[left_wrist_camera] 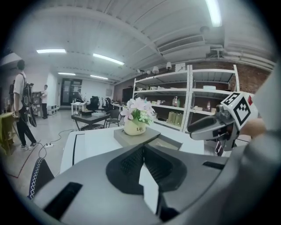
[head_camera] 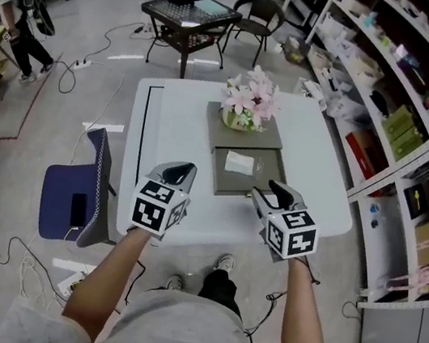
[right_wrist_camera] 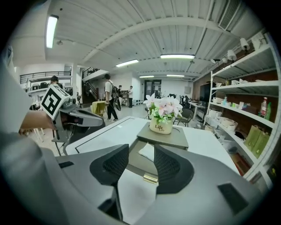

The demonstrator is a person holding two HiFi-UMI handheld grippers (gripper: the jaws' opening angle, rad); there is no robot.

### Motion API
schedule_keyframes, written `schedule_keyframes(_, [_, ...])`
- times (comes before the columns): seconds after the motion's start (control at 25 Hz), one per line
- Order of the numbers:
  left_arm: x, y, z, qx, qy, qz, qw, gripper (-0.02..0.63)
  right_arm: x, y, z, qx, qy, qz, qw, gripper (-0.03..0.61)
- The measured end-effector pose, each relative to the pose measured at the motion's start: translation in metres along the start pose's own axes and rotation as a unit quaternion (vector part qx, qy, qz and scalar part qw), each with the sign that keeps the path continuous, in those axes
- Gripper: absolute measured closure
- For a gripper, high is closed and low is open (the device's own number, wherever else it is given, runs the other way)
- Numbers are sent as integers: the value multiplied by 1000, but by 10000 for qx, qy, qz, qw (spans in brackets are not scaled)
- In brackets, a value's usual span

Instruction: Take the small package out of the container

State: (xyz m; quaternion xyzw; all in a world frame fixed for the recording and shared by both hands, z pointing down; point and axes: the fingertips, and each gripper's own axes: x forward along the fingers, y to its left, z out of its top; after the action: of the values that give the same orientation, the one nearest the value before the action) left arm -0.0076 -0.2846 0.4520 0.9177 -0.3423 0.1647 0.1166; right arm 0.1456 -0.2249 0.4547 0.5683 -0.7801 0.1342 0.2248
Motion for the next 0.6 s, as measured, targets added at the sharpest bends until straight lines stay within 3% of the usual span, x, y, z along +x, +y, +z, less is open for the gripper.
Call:
schedule_keyframes(0.28, [22, 16, 4, 7, 78, 222, 9997, 607, 41, -19, -13, -478, 498, 554, 9961, 394])
schedule_keyframes(0.6, [57, 33, 1, -232, 252, 504, 9981, 607, 85, -36, -38, -917, 1150, 1094, 9831, 393])
